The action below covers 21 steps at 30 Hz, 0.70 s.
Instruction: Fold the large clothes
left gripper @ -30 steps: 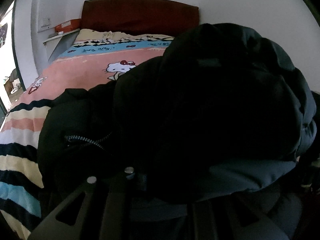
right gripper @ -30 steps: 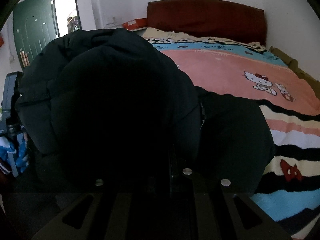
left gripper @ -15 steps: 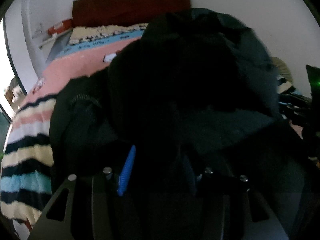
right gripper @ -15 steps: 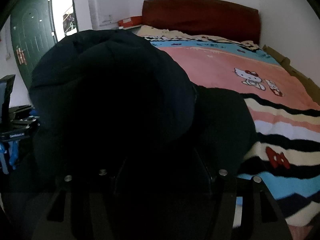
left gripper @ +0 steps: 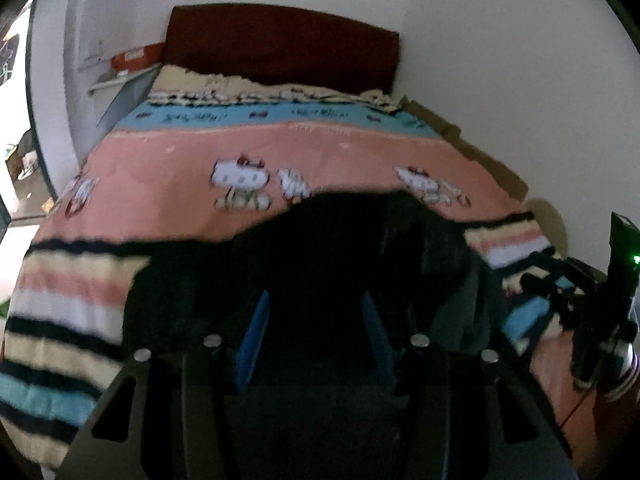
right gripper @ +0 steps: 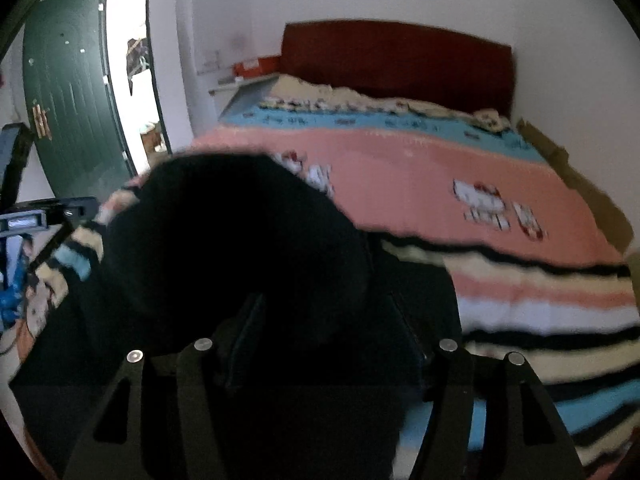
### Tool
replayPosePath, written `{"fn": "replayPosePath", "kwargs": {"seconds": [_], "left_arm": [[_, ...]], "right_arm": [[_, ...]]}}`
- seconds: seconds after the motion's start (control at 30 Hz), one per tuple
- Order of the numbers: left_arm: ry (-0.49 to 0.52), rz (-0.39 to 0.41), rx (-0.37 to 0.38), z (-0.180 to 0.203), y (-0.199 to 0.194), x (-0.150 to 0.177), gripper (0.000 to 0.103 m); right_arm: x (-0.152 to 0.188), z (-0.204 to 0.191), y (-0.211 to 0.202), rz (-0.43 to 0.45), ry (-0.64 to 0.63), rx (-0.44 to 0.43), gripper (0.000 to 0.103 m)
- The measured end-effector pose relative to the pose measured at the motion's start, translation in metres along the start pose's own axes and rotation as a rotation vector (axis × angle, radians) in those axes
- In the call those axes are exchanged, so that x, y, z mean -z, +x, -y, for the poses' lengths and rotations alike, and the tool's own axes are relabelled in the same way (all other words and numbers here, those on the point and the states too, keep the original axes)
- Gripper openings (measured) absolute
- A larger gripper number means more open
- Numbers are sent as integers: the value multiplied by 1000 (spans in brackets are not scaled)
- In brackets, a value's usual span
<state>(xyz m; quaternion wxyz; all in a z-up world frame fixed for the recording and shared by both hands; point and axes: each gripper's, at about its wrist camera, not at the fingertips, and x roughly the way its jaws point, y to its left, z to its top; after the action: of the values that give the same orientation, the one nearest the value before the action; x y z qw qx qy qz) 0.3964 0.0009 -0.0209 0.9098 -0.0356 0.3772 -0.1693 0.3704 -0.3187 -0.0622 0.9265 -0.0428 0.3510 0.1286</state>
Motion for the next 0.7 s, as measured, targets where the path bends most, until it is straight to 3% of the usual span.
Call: {"fn": "replayPosePath", "kwargs": {"seconds": [0.17, 0.33, 0.5, 0.7], "left_arm": [[-2, 10, 14, 14, 39, -41, 47], [-30, -14, 26, 12, 78, -56, 47], [-19, -60, 34, 8, 105, -38, 47], [8, -76, 40, 5, 120, 14, 50]], "right_arm": [[-60, -14, 33, 31, 1, -27, 66], [-87, -21, 73, 20, 35, -24, 66], [-89, -25, 107, -21, 66, -48, 66], [-49, -34, 134, -121, 48, -96, 66]]}}
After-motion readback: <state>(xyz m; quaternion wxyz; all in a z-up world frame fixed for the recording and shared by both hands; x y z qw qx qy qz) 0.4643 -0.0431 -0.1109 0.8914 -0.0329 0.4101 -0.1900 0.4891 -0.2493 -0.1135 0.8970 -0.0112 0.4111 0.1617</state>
